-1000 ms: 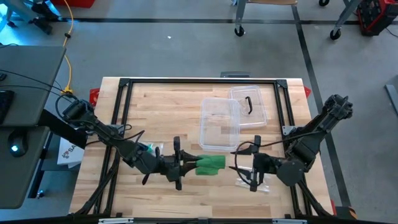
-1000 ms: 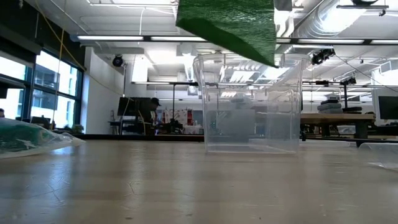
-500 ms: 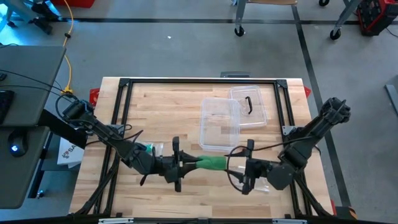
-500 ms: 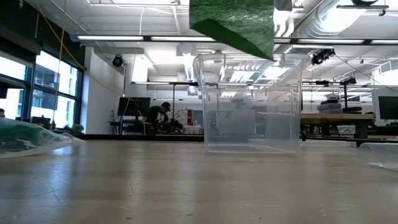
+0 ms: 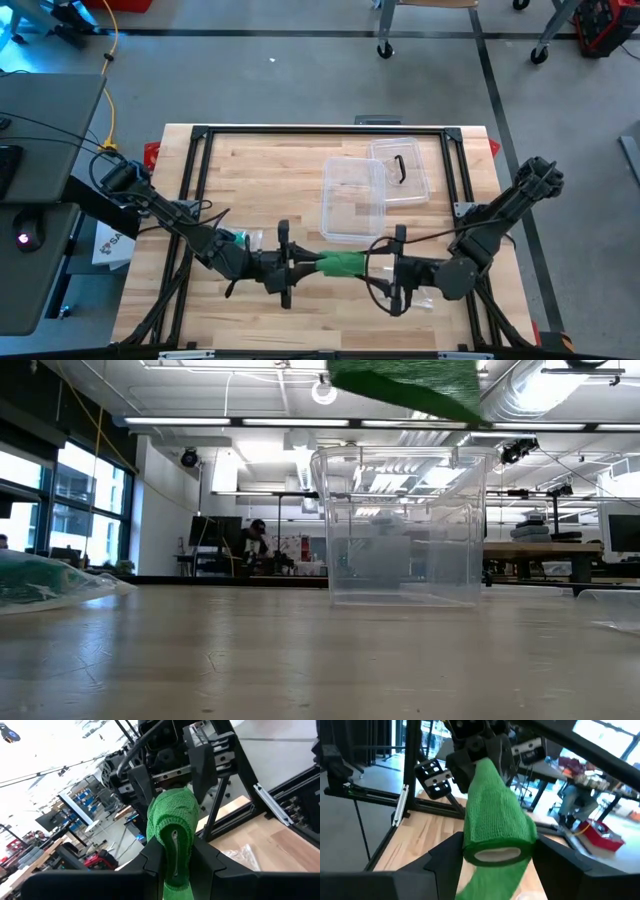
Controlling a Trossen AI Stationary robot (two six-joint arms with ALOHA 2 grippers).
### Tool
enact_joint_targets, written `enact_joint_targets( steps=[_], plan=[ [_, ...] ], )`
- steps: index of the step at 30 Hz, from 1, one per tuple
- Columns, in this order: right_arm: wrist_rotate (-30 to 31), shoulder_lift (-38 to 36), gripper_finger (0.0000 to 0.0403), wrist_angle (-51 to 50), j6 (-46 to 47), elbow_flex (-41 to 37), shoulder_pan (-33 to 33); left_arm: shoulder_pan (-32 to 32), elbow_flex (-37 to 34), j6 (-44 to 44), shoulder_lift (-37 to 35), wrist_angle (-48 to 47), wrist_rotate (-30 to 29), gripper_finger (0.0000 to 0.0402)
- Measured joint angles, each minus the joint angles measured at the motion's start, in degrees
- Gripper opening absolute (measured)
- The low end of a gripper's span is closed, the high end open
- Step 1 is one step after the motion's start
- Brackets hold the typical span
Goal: Roll bandage
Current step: Roll the green bandage
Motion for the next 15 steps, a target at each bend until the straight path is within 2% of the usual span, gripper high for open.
enact_joint_targets(
  steps=[6,12,15],
  plan=[
    [-1.3,0.0,0.0187,0.8,-4.7,0.0,-0.2,0.0,0.0,-1.3,0.0,1.0,0.1,0.0051],
    [-12.8,0.1,0.0105,1.5,-7.0,0.0,-1.4,-0.2,-0.1,-6.8,0.1,0.8,1.6,0.0053],
    [-13.2,0.2,0.0074,2.2,-8.3,0.0,-1.7,-0.2,-0.1,-10.3,0.0,0.8,2.4,0.0064]
  ],
)
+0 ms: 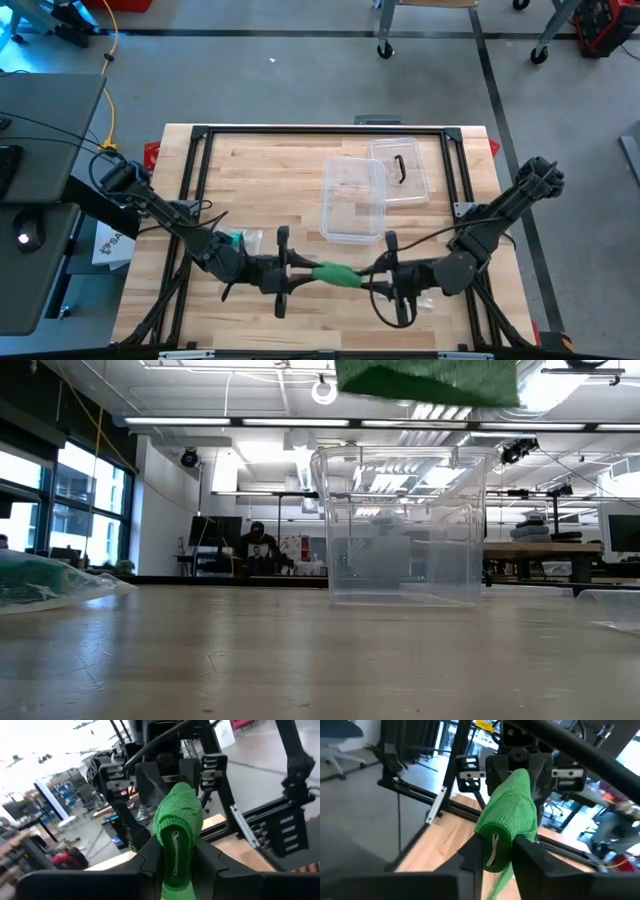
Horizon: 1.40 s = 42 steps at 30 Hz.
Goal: Roll bandage
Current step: Roll the green bandage
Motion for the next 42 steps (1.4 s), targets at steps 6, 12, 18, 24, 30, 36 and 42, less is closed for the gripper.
enact_joint_targets(
  steps=[6,12,18,24,30,36,42],
  plan=[
    [8.6,0.2,0.0055,-0.5,-10.0,0.0,1.0,0.6,0.0,-14.4,-1.8,-4.6,1.3,0.0132],
    [13.1,0.4,0.0058,-1.4,-24.4,0.0,1.8,4.3,0.1,-33.2,-4.2,-9.2,13.5,0.0210],
    [16.1,2.3,0.0058,-1.8,-41.0,0.0,2.2,8.5,0.1,-42.4,-3.0,-8.8,21.9,0.0233],
    [21.8,4.0,0.0058,-1.9,-44.0,0.0,2.7,10.4,0.1,-43.7,-2.1,-8.6,26.6,0.0225],
    [22.0,4.0,0.0059,-1.1,-36.6,0.0,3.1,9.7,0.1,-41.6,-2.1,-9.3,26.6,0.0156],
    [22.9,3.7,0.0097,-1.2,-24.6,0.0,3.3,9.0,0.1,-39.2,-2.1,-10.3,25.2,0.0081],
    [22.9,0.1,0.0185,-3.6,-10.8,0.0,4.2,8.7,0.1,-36.0,-2.5,-12.5,24.4,0.0080]
  ],
)
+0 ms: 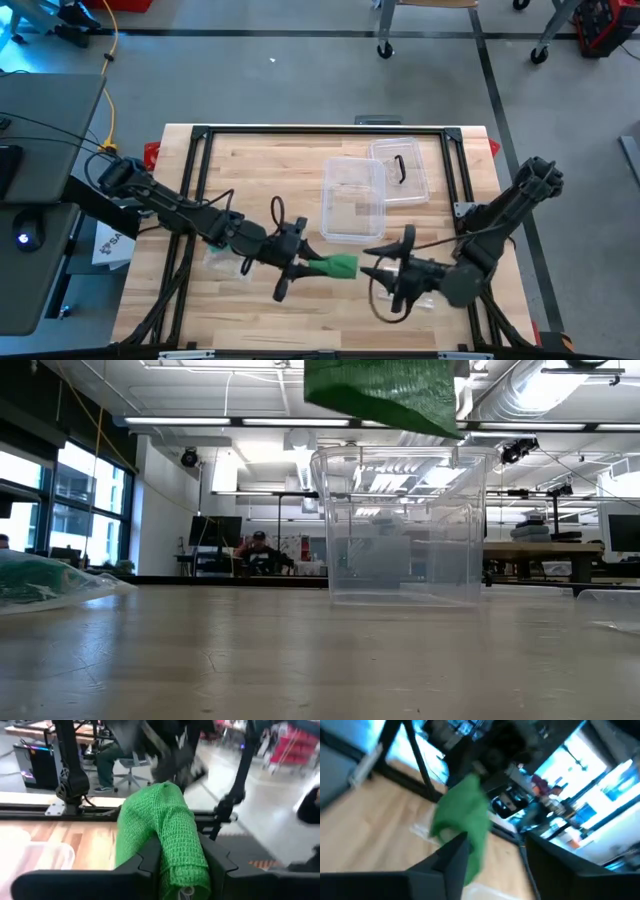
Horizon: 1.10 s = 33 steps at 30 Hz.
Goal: Roll bandage
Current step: Roll the green bandage
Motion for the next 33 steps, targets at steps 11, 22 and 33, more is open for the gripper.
enact_joint_targets(
  steps=[11,22,33],
  plan=[
    [-8.0,-1.9,0.0222,-4.2,26.2,0.0,-4.1,-1.5,1.2,19.1,0.1,-5.1,-12.6,0.0084],
    [-13.0,-0.5,0.0223,-3.5,28.1,0.0,-8.5,-3.0,1.2,29.8,0.1,-5.5,-16.0,0.0085],
    [-11.1,-1.3,0.0223,-6.7,16.9,0.0,-6.7,-2.7,1.2,12.7,-0.2,-5.6,-16.0,0.0085]
  ],
)
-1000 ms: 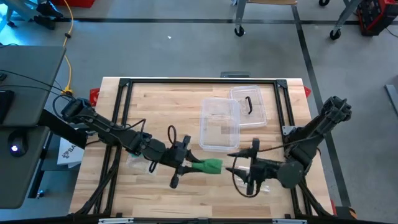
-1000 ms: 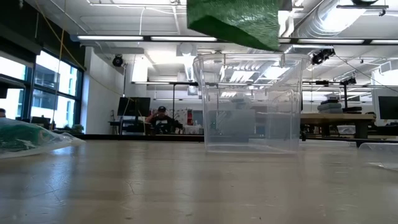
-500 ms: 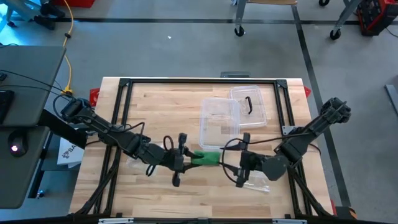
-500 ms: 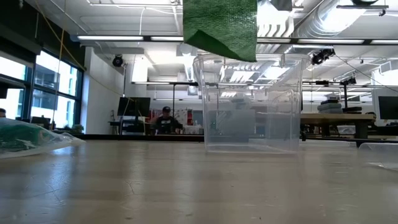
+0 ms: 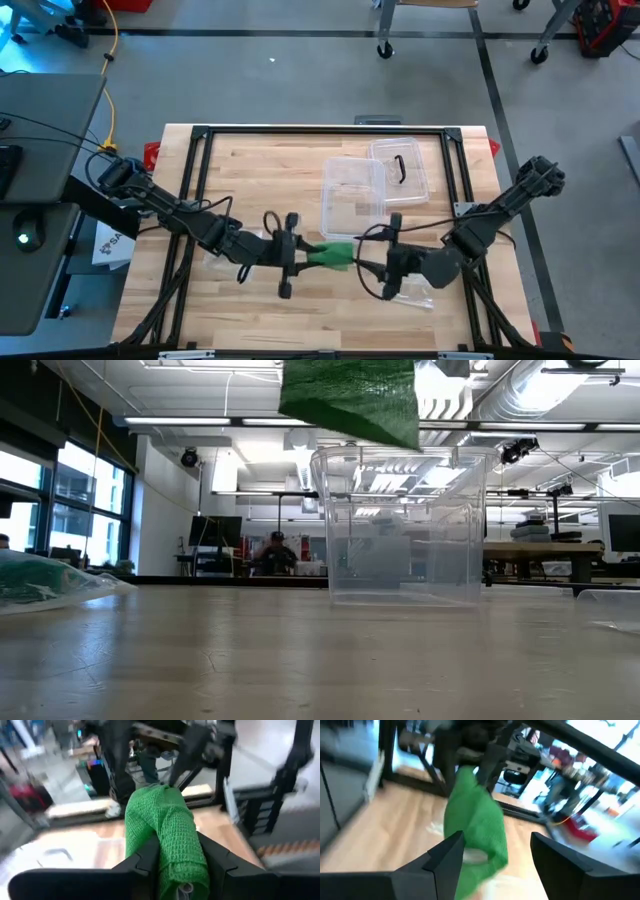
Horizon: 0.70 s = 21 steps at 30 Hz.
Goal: Roll bandage
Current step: Roll the green bandage
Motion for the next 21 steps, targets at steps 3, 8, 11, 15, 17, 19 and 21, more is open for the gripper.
enact_joint_targets(
  steps=[3,8,11,15,17,19,21],
  plan=[
    [2.3,-0.5,0.0222,-3.7,-8.3,0.0,2.1,0.8,0.0,-8.6,-1.5,0.7,1.6,0.0085],
    [2.8,-0.4,0.0218,-6.4,-6.2,0.0,3.4,1.7,0.0,-10.4,-2.6,2.6,4.5,0.0085],
    [1.6,0.8,0.0216,-3.3,-2.2,0.0,1.6,2.2,0.0,-9.9,-2.6,6.0,7.5,0.0085],
    [1.2,2.9,0.0216,2.7,-2.5,0.0,-1.2,2.6,0.0,-9.9,-2.2,7.3,11.1,0.0085],
    [1.0,3.7,0.0210,6.3,-5.4,0.0,-2.0,2.6,0.0,-10.2,-2.2,7.4,11.8,0.0085],
    [-0.2,4.5,0.0188,10.0,-9.2,0.0,-2.5,2.6,0.0,-10.4,-2.3,7.6,11.9,0.0085],
    [-0.5,5.0,0.0151,12.9,-12.0,0.0,-2.9,2.6,0.0,-10.4,-2.3,7.5,12.9,0.0085]
  ],
)
